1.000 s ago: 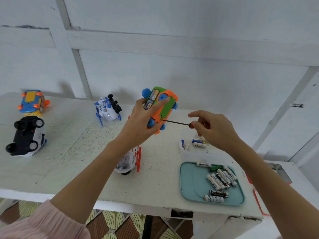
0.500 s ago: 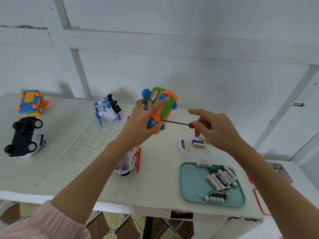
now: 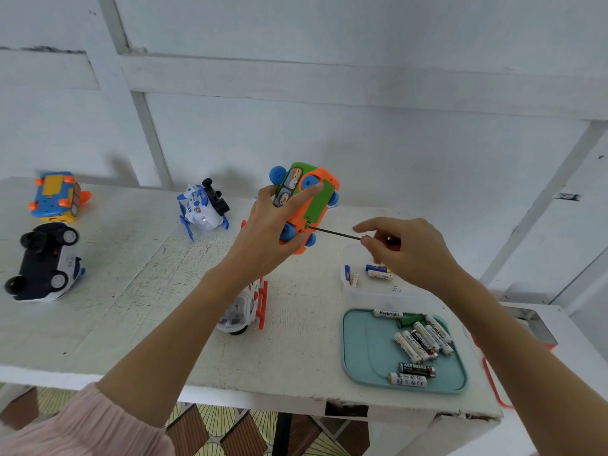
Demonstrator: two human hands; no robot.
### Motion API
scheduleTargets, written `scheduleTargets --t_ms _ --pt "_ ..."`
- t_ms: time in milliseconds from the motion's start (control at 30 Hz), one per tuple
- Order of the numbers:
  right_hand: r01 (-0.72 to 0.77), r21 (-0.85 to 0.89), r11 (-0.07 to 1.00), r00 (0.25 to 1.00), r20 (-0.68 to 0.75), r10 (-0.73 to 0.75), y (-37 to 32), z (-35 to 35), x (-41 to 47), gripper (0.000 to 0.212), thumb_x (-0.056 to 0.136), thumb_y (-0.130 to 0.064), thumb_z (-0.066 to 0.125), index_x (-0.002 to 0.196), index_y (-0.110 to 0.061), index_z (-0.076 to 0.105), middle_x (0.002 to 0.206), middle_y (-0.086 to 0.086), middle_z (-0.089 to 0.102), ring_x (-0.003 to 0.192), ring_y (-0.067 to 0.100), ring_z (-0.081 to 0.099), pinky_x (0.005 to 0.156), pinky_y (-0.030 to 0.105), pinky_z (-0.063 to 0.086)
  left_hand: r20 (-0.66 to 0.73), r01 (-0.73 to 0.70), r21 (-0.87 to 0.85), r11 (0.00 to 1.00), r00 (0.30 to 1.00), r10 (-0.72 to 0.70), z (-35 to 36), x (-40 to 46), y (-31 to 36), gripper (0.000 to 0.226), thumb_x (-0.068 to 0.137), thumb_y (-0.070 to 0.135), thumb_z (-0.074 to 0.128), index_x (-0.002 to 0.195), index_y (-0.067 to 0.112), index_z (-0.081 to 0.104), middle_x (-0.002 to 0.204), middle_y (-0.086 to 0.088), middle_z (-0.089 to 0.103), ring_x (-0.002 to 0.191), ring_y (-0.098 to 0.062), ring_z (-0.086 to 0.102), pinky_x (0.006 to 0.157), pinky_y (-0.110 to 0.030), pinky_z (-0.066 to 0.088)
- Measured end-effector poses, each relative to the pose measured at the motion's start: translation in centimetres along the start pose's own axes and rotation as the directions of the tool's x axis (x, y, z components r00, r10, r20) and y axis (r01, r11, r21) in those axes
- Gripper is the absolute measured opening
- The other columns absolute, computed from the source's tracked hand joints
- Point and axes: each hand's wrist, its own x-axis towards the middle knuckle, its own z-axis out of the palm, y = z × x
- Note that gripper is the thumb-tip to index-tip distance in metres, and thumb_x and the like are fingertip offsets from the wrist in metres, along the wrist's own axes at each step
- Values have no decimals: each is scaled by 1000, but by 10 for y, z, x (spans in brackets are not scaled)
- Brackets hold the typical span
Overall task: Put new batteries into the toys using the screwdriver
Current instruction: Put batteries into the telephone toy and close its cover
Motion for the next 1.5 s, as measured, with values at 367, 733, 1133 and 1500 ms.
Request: scheduleTargets --t_ms 367,733,1133,1500 --pt "11 73 997 1000 4 -12 5 0 -1 24 84 -27 64 108 -27 65 72 -13 66 56 -2 53 62 23 40 -9 -8 -12 1000 1000 8 1 -1 2 67 88 27 61 138 53 25 136 -12 25 116 -28 41 95 -35 43" --pt "61 56 997 998 2 -61 4 -3 -2 45 74 -5 70 113 -23 58 78 -14 51 55 0 45 64 27 44 17 28 -32 999 999 -28 -1 -2 8 64 81 37 51 133 57 19 137 -12 24 115 -30 44 97 -41 47" --pt "41 81 996 999 -3 -41 12 7 -15 21 86 -21 63 103 -33 69 73 -19 56 63 -4 51 61 24 38 -44 233 -463 855 958 -285 30 -12 10 70 80 31 63 131 59 24 121 -11 42 100 -19 56 83 -18 51" --pt "73 62 995 997 1 -73 14 25 -27 21 88 -15 61 105 -24 70 75 -12 55 59 -2 43 60 32 45 7 288 -655 699 927 -376 56 -28 17 67 91 -3 55 137 34 24 111 13 50 86 11 60 68 -14 53"
